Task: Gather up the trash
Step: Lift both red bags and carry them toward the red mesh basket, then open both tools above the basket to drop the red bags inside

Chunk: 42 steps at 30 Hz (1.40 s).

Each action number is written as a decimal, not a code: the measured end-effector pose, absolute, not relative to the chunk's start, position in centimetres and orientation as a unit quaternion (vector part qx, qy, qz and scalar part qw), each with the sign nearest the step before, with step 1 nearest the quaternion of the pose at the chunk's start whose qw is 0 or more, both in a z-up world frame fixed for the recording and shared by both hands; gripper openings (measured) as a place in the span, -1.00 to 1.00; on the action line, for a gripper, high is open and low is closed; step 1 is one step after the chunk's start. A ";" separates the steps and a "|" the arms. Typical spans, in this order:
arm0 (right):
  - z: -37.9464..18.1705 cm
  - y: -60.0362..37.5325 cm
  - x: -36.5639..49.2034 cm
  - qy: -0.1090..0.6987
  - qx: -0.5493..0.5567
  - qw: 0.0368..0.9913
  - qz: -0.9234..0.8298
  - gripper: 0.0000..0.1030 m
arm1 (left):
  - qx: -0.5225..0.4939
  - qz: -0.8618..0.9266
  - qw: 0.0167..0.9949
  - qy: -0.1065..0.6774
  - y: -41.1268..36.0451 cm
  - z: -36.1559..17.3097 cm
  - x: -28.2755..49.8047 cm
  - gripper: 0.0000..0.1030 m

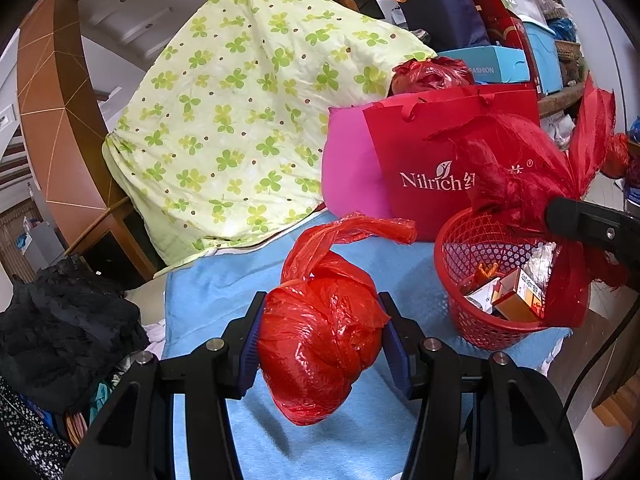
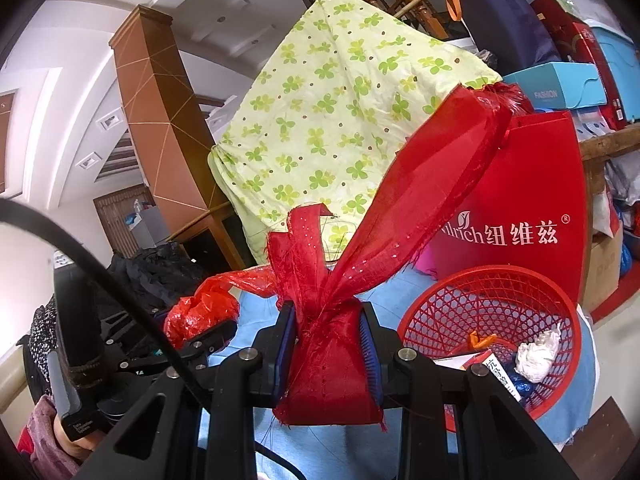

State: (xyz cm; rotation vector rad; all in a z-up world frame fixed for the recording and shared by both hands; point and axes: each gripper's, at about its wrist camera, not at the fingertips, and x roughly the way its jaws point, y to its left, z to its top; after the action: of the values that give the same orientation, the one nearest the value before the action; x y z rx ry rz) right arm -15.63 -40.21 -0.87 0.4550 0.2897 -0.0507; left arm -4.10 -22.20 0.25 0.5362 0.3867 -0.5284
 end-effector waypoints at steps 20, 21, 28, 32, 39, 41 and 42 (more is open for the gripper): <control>-1.9 -41.5 -16.0 0.144 0.245 0.958 -0.039 -0.35 | 0.276 -0.268 0.903 0.191 -23.8 -0.6 -4.5 0.08; -2.0 -41.6 -16.1 0.143 0.246 0.958 -0.041 -0.35 | 0.278 -0.268 0.902 0.190 -23.9 -0.6 -4.5 0.08; -2.5 -42.6 -16.4 0.141 0.258 0.955 -0.048 -0.35 | 0.290 -0.273 0.898 0.190 -25.0 -1.1 -4.9 0.08; -2.9 -43.0 -16.6 0.140 0.262 0.953 -0.051 -0.35 | 0.295 -0.276 0.895 0.191 -25.6 -1.2 -5.0 0.08; -3.8 -43.9 -16.9 0.140 0.275 0.949 -0.057 -0.35 | 0.309 -0.282 0.888 0.194 -27.0 -1.9 -5.2 0.08; -4.0 -44.3 -17.0 0.140 0.279 0.948 -0.059 -0.35 | 0.312 -0.283 0.886 0.196 -27.5 -2.1 -5.3 0.08; -4.2 -44.5 -17.1 0.140 0.282 0.947 -0.060 -0.35 | 0.314 -0.284 0.884 0.197 -27.7 -2.2 -5.4 0.08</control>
State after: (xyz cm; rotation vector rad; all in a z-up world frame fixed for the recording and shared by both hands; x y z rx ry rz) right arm -17.09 -44.53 -4.16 0.5733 0.2855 -0.1216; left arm -5.38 -27.73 -2.23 0.6540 0.4093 -0.5918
